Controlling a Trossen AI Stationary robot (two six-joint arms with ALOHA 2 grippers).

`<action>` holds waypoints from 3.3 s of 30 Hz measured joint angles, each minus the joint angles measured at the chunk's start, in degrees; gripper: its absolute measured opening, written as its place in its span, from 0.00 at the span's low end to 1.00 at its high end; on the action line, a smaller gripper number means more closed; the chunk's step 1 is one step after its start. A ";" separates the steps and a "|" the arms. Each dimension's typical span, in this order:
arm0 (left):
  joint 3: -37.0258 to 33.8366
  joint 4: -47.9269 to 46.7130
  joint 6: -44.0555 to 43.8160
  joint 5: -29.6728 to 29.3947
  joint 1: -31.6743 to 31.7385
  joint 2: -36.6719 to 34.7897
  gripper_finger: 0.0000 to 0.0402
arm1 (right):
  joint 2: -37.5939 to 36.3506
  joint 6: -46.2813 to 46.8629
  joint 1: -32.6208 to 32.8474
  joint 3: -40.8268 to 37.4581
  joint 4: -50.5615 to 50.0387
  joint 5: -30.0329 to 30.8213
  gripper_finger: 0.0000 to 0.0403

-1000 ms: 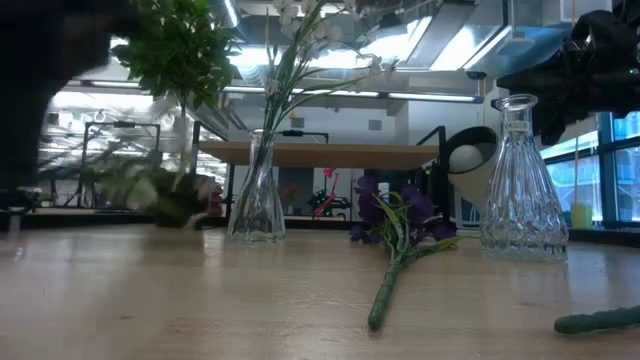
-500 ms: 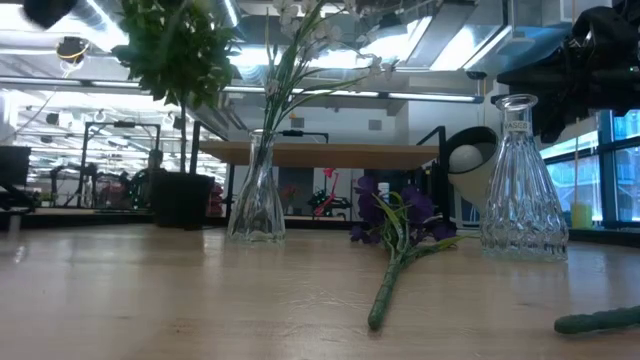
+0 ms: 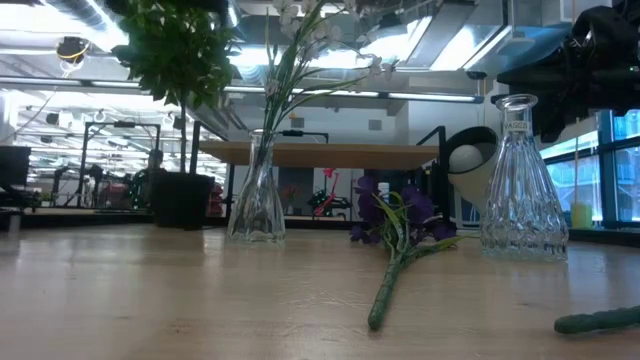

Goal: Pick and place flowers into a vace then onto a shelf
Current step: Put the white flowers into the left transparent vase

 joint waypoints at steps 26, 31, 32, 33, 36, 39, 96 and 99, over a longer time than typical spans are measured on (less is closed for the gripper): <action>0.02 9.08 6.24 1.72 6.44 5.49 0.01 | 0.00 -0.30 0.00 0.00 -0.02 3.15 0.49; 0.02 10.09 8.42 2.07 5.23 5.41 0.01 | 0.00 -0.31 0.00 0.00 -0.16 3.13 0.49; 0.02 10.04 8.70 2.26 4.88 5.08 0.01 | 0.00 -0.31 0.01 0.01 -0.17 3.08 0.49; 0.02 10.08 8.95 2.52 4.57 4.66 0.01 | 0.00 -0.31 0.01 0.00 -0.17 3.08 0.49; 0.02 10.06 10.74 3.01 3.46 3.39 0.01 | 0.00 -0.31 0.00 0.00 -0.18 3.02 0.49; 0.02 10.15 13.19 4.40 2.61 0.81 0.01 | 0.00 -0.31 0.01 0.00 -0.20 3.02 0.49; -44.28 92.34 74.04 48.86 15.49 -25.50 0.01 | 0.04 3.13 0.02 0.00 -0.52 9.01 0.49; -44.31 92.41 74.46 47.13 15.47 -23.16 0.01 | 0.04 3.13 0.00 0.00 -0.52 10.44 0.49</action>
